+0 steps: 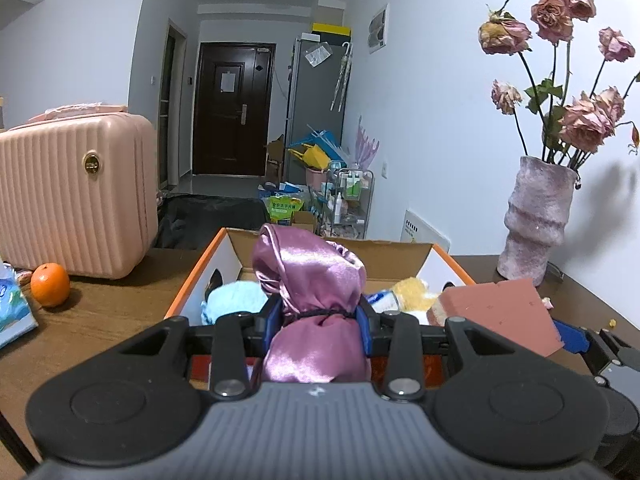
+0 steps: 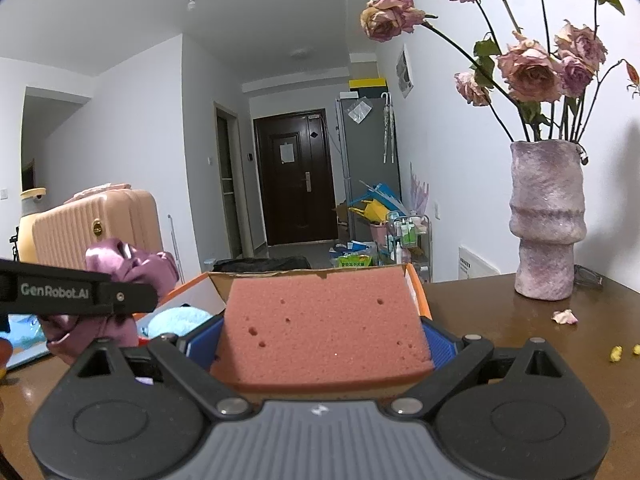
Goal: Organize soft objects
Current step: 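Carry the pink sponge and satin scrunchie over the box with both tools, then open the left tool to drop the scrunchie while the right tool lowers and releases the sponge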
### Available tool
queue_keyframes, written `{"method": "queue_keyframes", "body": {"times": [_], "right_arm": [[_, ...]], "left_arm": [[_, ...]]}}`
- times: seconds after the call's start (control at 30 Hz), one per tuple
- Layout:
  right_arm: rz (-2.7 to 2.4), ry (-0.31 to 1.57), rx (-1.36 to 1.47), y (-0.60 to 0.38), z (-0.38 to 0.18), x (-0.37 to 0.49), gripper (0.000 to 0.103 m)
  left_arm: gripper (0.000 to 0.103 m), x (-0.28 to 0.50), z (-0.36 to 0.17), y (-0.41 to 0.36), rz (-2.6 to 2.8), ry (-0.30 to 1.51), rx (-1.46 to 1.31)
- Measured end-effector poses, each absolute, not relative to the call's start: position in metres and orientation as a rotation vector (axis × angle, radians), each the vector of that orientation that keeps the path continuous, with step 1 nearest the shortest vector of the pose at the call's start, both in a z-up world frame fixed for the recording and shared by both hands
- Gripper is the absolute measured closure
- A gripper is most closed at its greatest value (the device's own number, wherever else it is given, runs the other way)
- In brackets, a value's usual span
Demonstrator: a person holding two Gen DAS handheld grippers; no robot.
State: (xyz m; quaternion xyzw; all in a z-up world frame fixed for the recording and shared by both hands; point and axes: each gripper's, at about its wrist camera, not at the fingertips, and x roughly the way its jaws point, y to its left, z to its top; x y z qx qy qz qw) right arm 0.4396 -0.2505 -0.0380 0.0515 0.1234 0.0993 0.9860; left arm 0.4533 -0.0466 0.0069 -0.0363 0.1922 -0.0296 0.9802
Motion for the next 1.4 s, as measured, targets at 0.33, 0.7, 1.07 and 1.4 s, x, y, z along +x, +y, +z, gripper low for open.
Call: {"method": "queue_keyframes", "body": {"times": [0.33,0.7,1.07,1.4], "right_arm": [[0.197,0.237,0.096,-0.244,-0.039,0.48,0.005],[0.184,0.233,0.093,-0.238,-0.039,0.523,0.005],[0.186,0.236,0.078,-0.231,-0.041,0.553,0.005],[0.201,0.241,0.056,-0.217,-0.044,0.566,0.005]], "left_arm": [[0.065,0.491,0.005,-0.044,-0.037,0.381,-0.083],[0.065,0.527,0.003,-0.038,-0.01,0.377,-0.085],[0.065,0.556,0.0,-0.031,0.015,0.37,-0.069],[0.065,0.574,-0.005,-0.024,0.039,0.375,-0.045]]}}
